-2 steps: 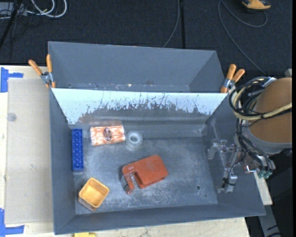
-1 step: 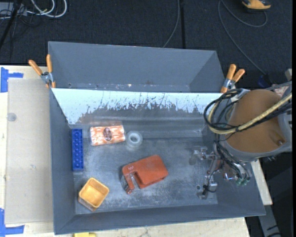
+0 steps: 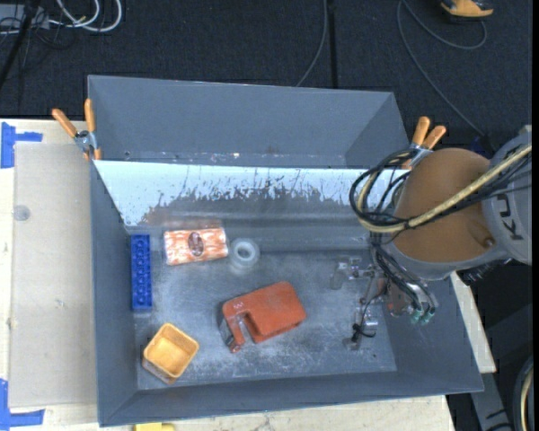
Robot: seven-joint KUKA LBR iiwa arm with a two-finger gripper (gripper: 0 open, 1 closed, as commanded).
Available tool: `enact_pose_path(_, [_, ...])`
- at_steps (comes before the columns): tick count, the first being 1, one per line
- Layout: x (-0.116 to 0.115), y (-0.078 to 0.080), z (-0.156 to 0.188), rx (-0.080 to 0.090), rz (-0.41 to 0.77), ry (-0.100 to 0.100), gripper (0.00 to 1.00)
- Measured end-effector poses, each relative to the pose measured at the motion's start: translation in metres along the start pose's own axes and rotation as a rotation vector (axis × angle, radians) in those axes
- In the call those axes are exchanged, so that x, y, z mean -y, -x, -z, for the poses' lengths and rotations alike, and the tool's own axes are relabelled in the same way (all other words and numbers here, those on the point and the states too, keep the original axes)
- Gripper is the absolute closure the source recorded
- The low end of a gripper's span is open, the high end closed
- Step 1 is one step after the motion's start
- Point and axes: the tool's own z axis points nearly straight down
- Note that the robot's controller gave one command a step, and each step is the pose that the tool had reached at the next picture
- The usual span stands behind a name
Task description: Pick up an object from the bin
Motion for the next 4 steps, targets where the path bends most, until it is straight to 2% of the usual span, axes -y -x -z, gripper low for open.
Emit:
enact_pose_path(1, [-0.018,0.043,-0.018,0.018,0.08,-0.006,0.0])
enact_pose_path(2, [-0.059,0.028,-0.051,0.008,0.053,-0.003,0.0])
enact_pose_path(3, [-0.08,0.039,-0.059,0.002,0.039,-0.001,0.0])
enact_pose_path(4, [-0.093,0.047,-0.081,0.006,-0.046,-0.002,1.0])
